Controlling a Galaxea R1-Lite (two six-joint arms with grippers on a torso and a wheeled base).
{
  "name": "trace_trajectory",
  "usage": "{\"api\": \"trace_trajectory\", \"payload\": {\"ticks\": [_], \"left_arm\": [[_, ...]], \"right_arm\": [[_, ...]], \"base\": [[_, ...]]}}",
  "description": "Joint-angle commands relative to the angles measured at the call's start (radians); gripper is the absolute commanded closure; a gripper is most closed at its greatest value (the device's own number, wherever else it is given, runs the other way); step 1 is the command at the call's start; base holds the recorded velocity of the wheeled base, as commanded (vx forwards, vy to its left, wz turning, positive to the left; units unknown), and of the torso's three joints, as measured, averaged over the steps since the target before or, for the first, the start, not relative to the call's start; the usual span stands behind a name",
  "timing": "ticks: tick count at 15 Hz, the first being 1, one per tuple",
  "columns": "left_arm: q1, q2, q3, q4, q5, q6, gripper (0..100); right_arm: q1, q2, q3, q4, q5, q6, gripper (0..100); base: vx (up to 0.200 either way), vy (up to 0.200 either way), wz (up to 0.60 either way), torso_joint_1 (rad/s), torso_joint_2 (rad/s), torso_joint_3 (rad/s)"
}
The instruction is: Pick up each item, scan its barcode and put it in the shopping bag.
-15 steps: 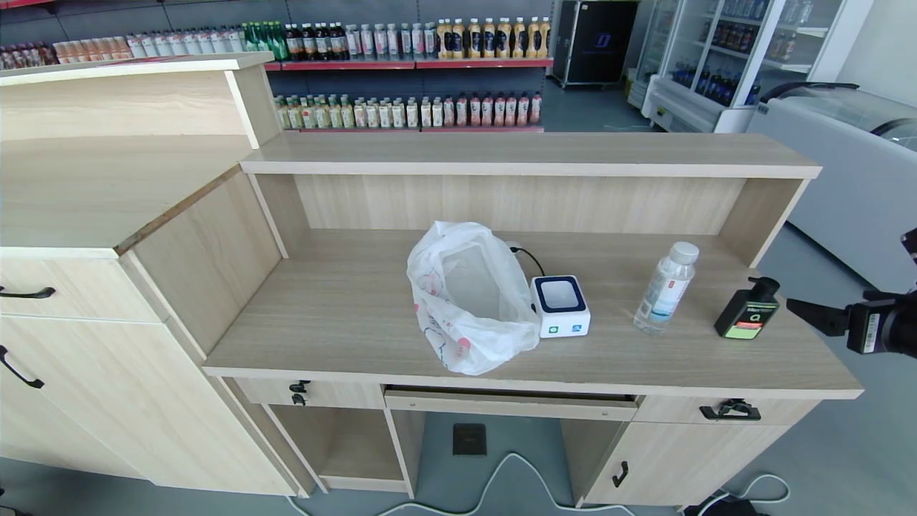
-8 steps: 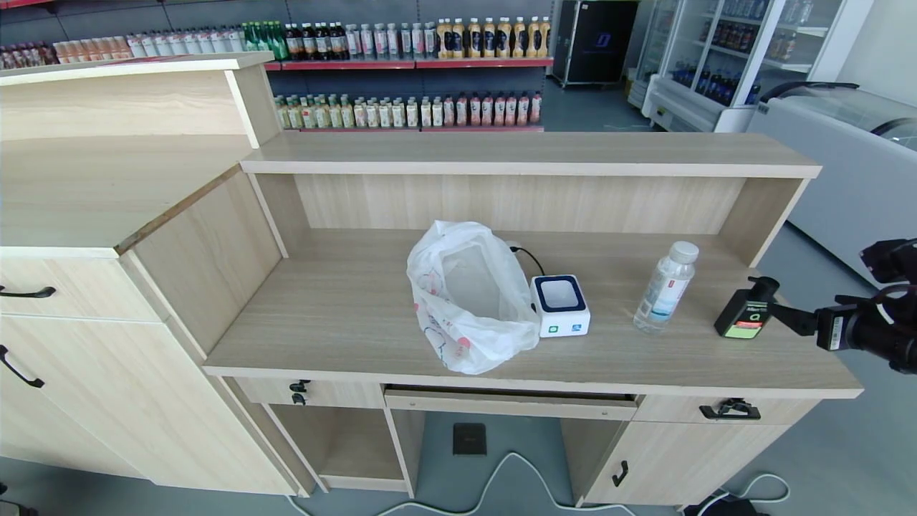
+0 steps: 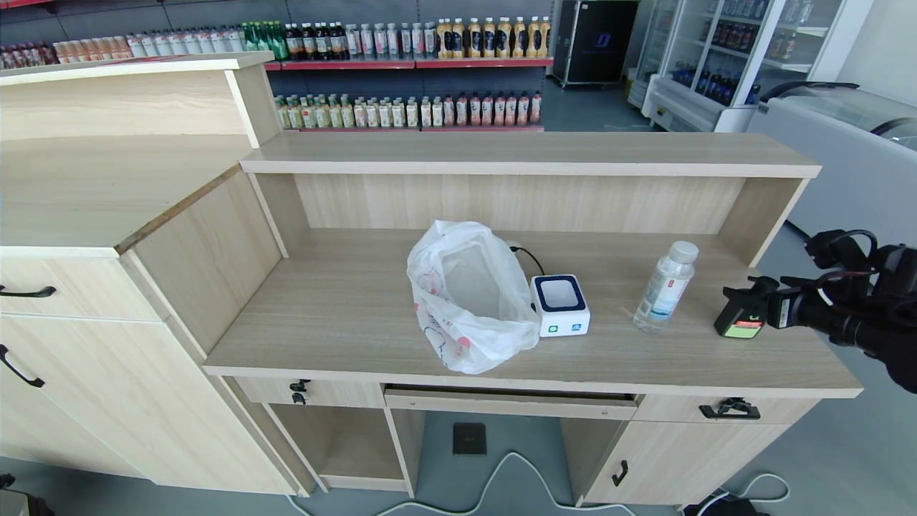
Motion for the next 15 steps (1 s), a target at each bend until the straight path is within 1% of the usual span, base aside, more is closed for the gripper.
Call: {"api": "trace_trajectory", "payload": {"ticks": [1, 15], "left_arm": [[0.0, 0.0, 0.0, 0.0, 0.001, 0.0, 0], [0.0, 0.0, 0.0, 0.0, 0.001, 0.0, 0]], "right_arm": [[0.043, 0.049, -0.026, -0.007, 0.002, 0.0, 0], [0.158, 0.281, -0.244, -0.01, 0.002, 0.0, 0]], "base": [[0.0, 0.0, 0.0, 0.0, 0.0, 0.0], [0.0, 0.0, 0.0, 0.0, 0.0, 0.0]]}}
